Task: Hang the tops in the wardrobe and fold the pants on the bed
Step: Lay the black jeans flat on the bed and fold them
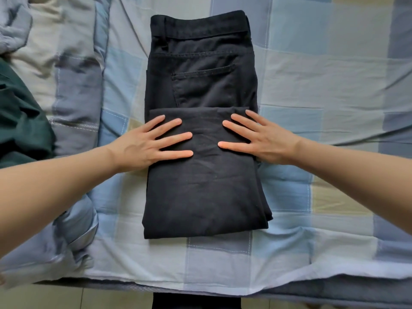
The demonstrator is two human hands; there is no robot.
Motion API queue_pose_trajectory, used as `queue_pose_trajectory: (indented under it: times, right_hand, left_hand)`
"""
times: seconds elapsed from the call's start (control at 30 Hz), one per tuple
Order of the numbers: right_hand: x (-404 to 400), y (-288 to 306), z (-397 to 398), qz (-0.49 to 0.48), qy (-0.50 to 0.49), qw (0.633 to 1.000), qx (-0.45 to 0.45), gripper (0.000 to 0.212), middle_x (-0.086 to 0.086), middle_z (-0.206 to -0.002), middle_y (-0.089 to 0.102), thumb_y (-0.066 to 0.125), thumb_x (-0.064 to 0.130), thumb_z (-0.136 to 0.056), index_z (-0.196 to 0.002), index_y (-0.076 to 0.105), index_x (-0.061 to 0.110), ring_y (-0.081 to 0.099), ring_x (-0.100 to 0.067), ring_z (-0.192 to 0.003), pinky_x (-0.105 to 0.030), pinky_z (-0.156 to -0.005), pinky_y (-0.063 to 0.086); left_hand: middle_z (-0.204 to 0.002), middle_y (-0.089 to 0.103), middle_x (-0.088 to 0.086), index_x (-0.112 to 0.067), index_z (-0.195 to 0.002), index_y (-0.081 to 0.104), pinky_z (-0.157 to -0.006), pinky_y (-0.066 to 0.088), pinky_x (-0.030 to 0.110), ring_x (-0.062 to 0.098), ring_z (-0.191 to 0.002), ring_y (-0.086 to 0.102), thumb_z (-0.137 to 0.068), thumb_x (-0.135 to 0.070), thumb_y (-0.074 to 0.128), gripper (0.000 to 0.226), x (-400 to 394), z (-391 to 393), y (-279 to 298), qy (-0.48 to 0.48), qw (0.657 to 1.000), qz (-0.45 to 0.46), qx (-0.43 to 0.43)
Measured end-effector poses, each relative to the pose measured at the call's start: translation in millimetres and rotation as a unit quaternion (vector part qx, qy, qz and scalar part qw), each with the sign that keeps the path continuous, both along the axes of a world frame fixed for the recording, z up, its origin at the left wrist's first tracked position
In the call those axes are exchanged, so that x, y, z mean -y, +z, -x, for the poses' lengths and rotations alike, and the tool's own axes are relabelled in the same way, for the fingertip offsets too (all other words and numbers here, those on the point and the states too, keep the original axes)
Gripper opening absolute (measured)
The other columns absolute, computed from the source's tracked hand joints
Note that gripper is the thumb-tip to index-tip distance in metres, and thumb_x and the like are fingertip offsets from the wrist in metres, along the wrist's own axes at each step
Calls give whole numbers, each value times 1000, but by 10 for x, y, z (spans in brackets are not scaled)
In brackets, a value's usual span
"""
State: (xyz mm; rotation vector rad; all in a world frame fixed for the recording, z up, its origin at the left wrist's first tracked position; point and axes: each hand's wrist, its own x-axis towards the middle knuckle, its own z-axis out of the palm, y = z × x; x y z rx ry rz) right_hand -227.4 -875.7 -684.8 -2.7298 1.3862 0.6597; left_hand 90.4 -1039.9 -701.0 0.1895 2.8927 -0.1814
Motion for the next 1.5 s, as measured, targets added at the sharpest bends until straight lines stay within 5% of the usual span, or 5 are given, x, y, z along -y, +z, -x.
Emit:
queue_pose_trajectory:
  times: [0.37,0.53,0.63,1.07,1.5]
  right_hand:
    - [-332,843,-264,-250,-250,890,289,65,5,-132,59,44,28,-88,-149,24,41,54,4,-102,-16,-98,34]
    - [-1047,988,-270,-330,-605,568,451,26,-13,-105,67,52,15,-98,-98,77,23,58,-27,-118,-20,-93,47]
    - [-1178,851,-489,-324,-660,493,465,56,2,-116,68,43,63,-90,-122,63,23,60,-20,-116,-31,-98,48]
    - [-1519,342,-895,-196,-761,486,382,36,-8,-103,67,46,44,-95,-96,61,12,59,-31,-103,-45,-90,47]
    - [-1246,260,-1259,14,-642,702,310,73,-13,-139,32,41,48,-95,-150,-7,39,56,-37,-97,-46,-81,47]
  left_hand:
    - [-157,28,-17,-50,-148,25,-120,0,19,15,-149,17,-97,-36,41,55,-367,69,734,96,921,-337,169]
    - [-123,68,-7,-23,-131,57,-99,50,31,11,-117,62,-82,-50,65,57,-891,-254,933,471,529,-689,154]
    - [-95,75,-11,-19,-118,62,-77,55,26,9,-89,71,-86,-54,60,48,-1223,-301,857,656,349,-664,77]
    - [-106,68,1,-18,-108,61,-81,48,26,20,-102,64,-85,-8,71,27,-2122,-445,571,776,369,-505,-77]
    - [-141,37,10,-55,-146,15,-97,41,45,34,-117,50,-94,-42,53,65,-2073,210,463,753,540,-336,-169]
